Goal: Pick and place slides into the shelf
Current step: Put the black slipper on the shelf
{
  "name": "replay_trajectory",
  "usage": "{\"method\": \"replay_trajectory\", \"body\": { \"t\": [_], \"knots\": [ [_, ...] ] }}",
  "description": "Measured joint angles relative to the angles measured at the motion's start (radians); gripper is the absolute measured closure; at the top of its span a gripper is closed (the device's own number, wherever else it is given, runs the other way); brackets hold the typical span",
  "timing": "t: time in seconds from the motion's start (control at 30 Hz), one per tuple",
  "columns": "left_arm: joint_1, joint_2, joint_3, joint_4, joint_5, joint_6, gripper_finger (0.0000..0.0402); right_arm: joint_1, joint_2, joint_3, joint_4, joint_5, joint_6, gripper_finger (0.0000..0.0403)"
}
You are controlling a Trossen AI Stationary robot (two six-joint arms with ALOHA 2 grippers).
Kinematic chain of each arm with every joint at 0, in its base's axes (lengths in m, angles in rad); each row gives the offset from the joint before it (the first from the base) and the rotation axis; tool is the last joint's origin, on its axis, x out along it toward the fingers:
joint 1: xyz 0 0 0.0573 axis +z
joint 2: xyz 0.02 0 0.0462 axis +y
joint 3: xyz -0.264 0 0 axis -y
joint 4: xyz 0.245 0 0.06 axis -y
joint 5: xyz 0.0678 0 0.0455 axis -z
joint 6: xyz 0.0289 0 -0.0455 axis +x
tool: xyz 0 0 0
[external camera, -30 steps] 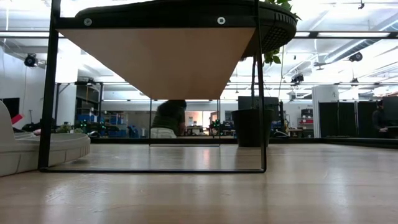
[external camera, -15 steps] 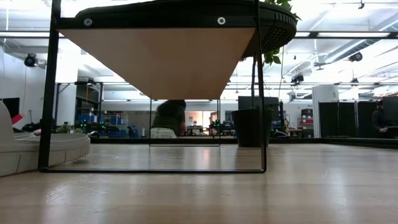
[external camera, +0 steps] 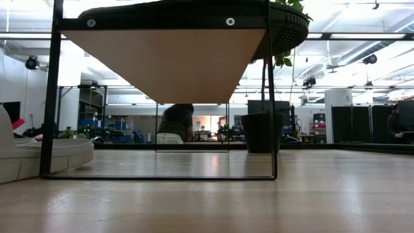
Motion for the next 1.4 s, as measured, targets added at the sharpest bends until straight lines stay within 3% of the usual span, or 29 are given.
{"method": "replay_trajectory", "body": {
  "t": [0.3, 0.6, 0.83, 1.1, 1.27, 1.4],
  "knots": [
    [-0.029, 0.002, 0.000, 0.000, 0.016, -0.049, 0.0355, 0.009, 0.157, 0.061, -0.013, 0.239, -0.185, 0.0179],
    [-0.036, -0.012, -0.003, -0.009, 0.034, -0.050, 0.0355, 0.041, 0.215, 0.221, -0.031, 0.279, -0.248, 0.0179],
    [-0.065, -0.012, -0.003, -0.041, 0.177, -0.041, 0.0355, 0.046, 0.215, 0.343, -0.289, 0.393, -0.270, 0.0179],
    [-0.083, 0.000, -0.004, -0.039, 0.173, 0.112, 0.0355, 0.044, 0.216, 0.478, -0.624, 0.294, -0.001, 0.0179],
    [-0.084, 0.038, 0.001, -0.022, 0.187, 0.221, 0.0355, 0.011, 0.216, 0.497, -0.645, 0.177, 0.051, 0.0179],
    [-0.084, 0.077, 0.007, 0.002, 0.193, 0.267, 0.0355, -0.022, 0.216, 0.502, -0.674, 0.146, 0.126, 0.0179]
  ]
}}
